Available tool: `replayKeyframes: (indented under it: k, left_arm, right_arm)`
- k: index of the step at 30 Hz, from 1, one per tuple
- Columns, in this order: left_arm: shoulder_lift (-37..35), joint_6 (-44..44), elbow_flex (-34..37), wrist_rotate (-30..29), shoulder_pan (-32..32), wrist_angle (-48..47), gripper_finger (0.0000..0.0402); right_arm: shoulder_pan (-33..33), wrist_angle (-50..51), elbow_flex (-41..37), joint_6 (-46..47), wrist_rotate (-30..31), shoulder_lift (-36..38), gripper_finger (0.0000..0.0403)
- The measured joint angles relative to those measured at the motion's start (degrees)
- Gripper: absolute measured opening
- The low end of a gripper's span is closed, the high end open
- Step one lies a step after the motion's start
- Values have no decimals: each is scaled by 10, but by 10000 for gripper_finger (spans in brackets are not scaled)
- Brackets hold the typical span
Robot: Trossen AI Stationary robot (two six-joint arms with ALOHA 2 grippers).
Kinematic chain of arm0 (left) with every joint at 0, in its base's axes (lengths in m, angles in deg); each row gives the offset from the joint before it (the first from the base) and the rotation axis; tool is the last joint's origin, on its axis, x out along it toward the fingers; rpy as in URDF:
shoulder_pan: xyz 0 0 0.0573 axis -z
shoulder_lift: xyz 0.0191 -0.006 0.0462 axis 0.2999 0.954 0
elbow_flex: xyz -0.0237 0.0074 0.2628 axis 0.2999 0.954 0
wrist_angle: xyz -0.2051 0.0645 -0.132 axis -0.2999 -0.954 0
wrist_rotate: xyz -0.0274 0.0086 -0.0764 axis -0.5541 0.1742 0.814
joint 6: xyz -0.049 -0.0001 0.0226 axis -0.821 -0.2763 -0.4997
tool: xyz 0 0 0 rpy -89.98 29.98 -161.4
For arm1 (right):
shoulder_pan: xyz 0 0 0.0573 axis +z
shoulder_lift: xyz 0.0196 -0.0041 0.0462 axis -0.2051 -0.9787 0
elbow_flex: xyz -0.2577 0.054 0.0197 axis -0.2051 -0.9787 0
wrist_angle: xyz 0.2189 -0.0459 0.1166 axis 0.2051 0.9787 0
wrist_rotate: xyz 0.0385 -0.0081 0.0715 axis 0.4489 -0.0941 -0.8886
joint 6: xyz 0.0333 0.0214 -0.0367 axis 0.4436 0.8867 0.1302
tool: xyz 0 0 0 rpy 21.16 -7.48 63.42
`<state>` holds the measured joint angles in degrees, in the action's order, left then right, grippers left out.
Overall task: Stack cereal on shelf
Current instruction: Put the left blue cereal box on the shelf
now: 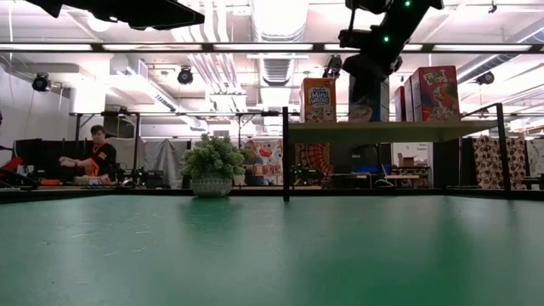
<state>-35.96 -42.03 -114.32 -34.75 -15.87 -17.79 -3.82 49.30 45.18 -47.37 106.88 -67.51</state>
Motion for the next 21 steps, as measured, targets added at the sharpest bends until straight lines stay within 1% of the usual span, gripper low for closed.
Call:
replayKeyframes:
  k: [3, 12, 18, 21]
  left_arm:
    - [0, 0, 0, 0, 0, 0, 190]
    - [0, 0, 0, 0, 0, 0, 190]
    - [0, 0, 0, 0, 0, 0, 190]
    - [0, 0, 0, 0, 0, 0, 190]
  right_arm:
    - [8, 12, 0, 11, -9, 0, 9]
    - [24, 81, 0, 44, -6, 0, 9]
    - [22, 89, 0, 27, 24, 0, 9]
    - [22, 89, 0, 13, 27, 0, 9]
